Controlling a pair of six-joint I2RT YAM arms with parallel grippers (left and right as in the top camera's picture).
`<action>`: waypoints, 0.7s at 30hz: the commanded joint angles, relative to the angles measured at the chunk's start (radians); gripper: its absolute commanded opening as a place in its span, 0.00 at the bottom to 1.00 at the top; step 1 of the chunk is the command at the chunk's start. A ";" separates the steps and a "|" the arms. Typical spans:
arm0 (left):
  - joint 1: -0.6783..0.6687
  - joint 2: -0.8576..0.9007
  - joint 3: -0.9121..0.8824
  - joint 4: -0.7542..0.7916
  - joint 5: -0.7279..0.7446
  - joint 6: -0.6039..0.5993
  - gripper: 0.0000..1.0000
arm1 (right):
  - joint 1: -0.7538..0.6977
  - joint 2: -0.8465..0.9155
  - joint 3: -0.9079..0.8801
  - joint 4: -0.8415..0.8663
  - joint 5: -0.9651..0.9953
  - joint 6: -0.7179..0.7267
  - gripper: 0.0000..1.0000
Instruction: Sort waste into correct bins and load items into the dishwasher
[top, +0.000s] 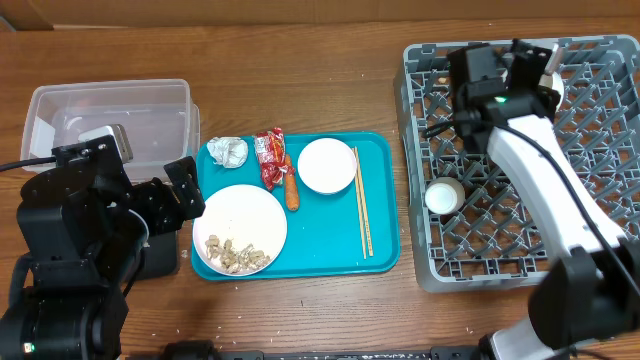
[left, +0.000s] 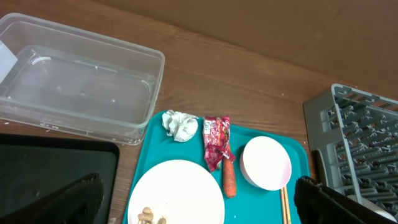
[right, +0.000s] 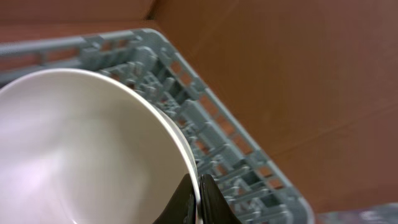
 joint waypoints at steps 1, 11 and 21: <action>0.006 -0.003 0.017 0.001 -0.010 -0.017 1.00 | -0.018 0.081 -0.005 0.005 0.196 -0.019 0.04; 0.006 -0.003 0.017 0.001 -0.010 -0.017 1.00 | -0.035 0.183 -0.006 0.029 0.188 -0.060 0.04; 0.006 -0.003 0.017 0.001 -0.010 -0.017 1.00 | 0.037 0.200 -0.006 0.039 0.169 -0.093 0.04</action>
